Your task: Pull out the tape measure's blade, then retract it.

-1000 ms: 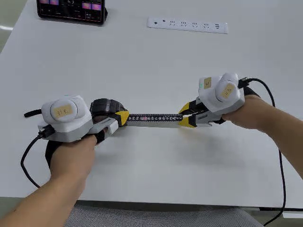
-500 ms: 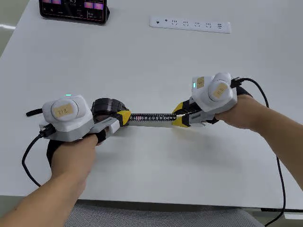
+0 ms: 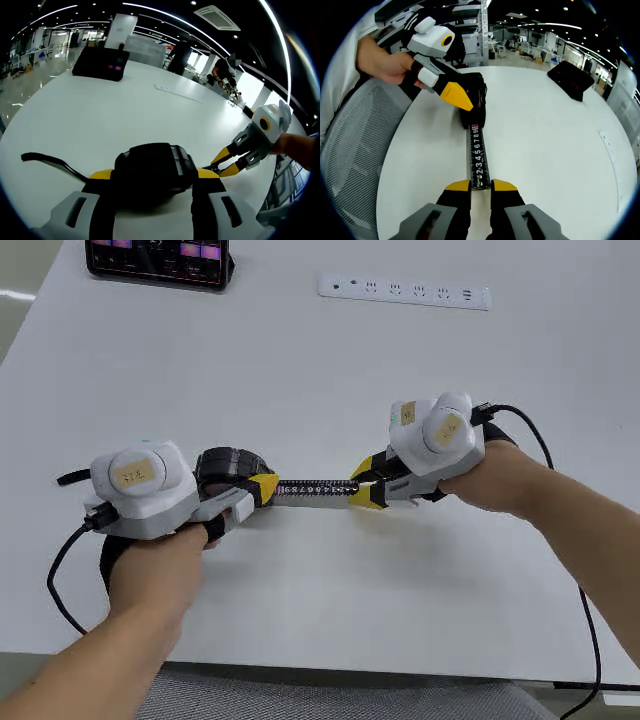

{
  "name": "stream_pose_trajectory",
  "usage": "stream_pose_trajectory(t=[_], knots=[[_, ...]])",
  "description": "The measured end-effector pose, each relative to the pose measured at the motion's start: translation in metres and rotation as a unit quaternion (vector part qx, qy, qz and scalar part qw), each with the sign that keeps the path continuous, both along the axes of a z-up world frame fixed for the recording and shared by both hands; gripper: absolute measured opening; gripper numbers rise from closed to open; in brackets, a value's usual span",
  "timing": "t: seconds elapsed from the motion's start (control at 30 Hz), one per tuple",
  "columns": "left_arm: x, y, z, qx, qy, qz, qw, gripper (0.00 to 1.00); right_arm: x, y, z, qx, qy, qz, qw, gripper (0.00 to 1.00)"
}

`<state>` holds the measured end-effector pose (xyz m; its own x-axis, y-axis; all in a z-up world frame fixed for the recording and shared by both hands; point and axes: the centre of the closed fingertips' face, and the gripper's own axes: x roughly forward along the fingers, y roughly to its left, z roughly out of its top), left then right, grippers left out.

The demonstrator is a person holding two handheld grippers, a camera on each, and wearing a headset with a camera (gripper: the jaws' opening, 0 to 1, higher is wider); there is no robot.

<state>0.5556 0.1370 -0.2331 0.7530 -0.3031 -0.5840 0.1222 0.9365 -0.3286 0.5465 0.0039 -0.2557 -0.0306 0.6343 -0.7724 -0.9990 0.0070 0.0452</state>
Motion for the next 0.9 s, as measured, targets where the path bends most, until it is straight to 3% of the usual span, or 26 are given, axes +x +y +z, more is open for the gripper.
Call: stream_pose_trajectory(t=[0.9], knots=[[0.0,0.0,0.001,-0.01,-0.004,-0.003,0.9999,0.56,-0.002,0.029,-0.004,0.016,0.012,0.004,0.9998,0.11]])
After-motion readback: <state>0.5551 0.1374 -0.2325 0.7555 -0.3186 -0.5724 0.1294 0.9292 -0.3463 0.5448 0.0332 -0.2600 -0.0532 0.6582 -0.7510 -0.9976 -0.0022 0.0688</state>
